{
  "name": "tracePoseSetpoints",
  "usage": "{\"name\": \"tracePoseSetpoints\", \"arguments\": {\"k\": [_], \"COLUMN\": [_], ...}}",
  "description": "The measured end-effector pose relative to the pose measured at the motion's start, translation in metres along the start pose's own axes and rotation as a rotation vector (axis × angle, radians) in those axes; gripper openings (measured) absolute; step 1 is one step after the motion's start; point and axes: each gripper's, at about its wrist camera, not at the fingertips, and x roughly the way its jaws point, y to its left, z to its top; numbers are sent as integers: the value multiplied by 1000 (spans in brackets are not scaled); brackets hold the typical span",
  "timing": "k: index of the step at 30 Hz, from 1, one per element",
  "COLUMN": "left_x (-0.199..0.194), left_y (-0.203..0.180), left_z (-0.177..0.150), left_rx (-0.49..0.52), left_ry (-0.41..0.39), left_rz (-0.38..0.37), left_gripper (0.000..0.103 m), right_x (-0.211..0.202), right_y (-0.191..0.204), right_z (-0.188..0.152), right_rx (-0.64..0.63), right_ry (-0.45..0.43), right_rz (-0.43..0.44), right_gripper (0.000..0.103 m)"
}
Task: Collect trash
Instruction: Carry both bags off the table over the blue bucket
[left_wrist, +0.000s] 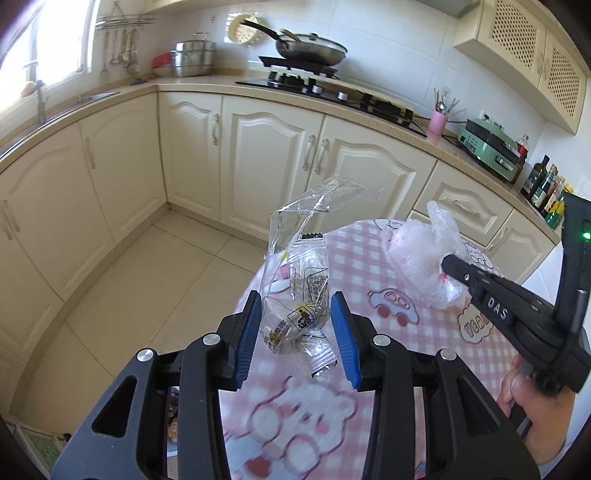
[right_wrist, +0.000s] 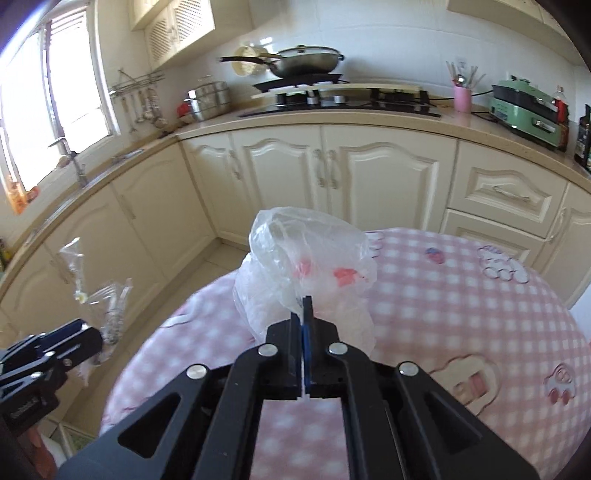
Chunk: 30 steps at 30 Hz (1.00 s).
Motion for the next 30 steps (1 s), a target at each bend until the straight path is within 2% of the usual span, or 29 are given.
{"name": "tracePoseSetpoints", "arguments": {"k": [4, 10, 17, 23, 30], "left_x": [-23, -56, -80, -84, -63], "left_y": [26, 85, 155, 201, 246], "left_z": [-11, -31, -56, -78, -100], "left_rx": [-15, -75, -167, -237, -311], "left_ry": [-18, -38, -33, -12, 45], "left_rz": [21, 76, 148, 194, 226], "left_gripper": [37, 37, 37, 37, 37], "right_x": [-17, -32, -21, 0, 35], "right_y": [53, 137, 230, 288, 332], "right_z": [-11, -29, -60, -87, -125], "right_rx": [-48, -119, -205, -264, -302], "right_ry": [-5, 3, 70, 138, 242], "right_rz": [66, 161, 255, 305, 333], "right_gripper": [1, 1, 1, 1, 1]}}
